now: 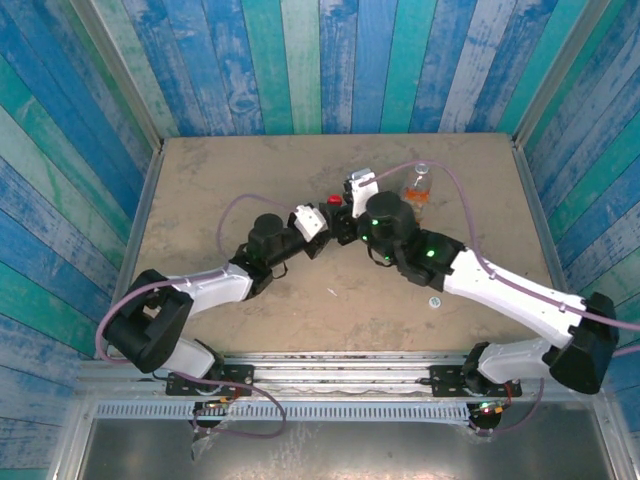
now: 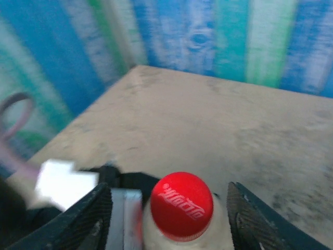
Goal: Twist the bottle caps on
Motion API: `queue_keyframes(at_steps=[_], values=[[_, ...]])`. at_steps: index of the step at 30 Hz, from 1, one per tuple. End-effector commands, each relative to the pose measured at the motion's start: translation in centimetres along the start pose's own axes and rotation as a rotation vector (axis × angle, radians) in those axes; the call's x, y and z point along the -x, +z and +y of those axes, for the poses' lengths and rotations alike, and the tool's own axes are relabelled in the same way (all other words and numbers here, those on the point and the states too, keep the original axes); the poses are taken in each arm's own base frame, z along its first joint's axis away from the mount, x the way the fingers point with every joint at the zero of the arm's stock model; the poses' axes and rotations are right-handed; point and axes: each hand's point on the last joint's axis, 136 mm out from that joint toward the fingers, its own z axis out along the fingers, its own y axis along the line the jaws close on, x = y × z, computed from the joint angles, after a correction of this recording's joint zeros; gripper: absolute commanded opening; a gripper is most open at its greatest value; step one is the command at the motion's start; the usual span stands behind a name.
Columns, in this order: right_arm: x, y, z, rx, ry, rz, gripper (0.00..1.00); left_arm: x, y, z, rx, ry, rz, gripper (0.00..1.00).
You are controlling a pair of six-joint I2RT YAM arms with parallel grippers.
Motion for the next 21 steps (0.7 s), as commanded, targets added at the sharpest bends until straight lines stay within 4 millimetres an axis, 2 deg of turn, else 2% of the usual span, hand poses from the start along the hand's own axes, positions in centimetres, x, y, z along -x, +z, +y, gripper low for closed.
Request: queue_keyframes(at_steps=[1, 4, 7, 13, 15, 21], values=[[2.1, -2.9, 3.3, 0.312, -0.179, -0.038, 0.64, 3.6, -1.7, -5.5, -0.371, -0.006, -0.143, 0.47], [1.8, -4.9, 4.0, 0.426, -0.278, 0.017, 0.63, 4.8, -2.7, -7.9, -0.554, -0.025, -0.184, 0.49], [0.8, -6.2, 4.8, 0.518, -0.366, 0.08, 0.61, 5.9, -3.6, -9.2, -0.67, -0.04, -0.217, 0.48], [-0.1, -7.4, 6.0, 0.649, -0.389, 0.137, 0.57, 7.0, -4.3, -9.8, -0.732, -0.034, -0.239, 0.46], [-0.2, -7.3, 6.2, 0.66, -0.382, 0.143, 0.49, 7.0, -4.4, -9.9, -0.742, -0.034, -0.238, 0.46], [-0.2, -7.1, 6.2, 0.662, -0.37, 0.146, 0.35, 6.7, -4.3, -9.9, -0.746, -0.032, -0.226, 0.46]])
